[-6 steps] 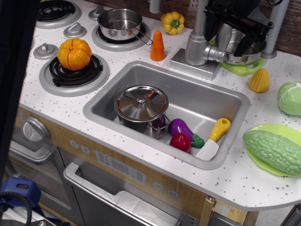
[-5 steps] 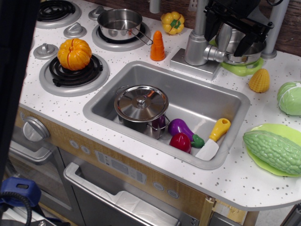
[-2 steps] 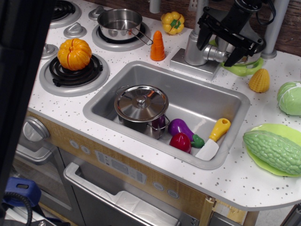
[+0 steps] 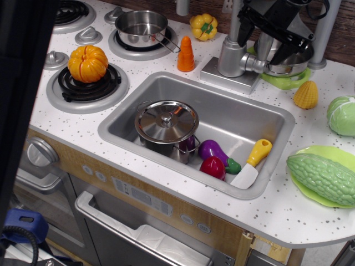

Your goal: Turn lever vertical to front

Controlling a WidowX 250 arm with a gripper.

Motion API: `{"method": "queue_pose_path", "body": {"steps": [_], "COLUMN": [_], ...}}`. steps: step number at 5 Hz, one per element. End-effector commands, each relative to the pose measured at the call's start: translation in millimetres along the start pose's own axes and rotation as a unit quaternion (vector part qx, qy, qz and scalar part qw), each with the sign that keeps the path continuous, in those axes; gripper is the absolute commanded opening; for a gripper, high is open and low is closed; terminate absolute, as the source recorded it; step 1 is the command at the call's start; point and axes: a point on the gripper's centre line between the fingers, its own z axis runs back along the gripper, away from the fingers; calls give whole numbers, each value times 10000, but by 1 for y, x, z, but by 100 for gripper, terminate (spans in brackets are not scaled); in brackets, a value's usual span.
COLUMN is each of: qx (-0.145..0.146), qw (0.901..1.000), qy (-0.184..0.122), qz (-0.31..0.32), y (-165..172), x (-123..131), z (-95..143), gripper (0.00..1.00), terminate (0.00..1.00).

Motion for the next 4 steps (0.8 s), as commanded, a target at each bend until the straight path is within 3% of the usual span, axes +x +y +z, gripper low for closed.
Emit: {"method": "queue_pose_path", "body": {"steps": [1,3,4], "qx": [-103,-267,-279], "qw": [9980,9972,9970], "qy": [-609,-691,-698], "qz": [128,83,185], "y": [11,10,8], "x": [31,41,41], "z": [27,16,11], "gripper": [100,100,0], "terminate": [0,0,0]}}
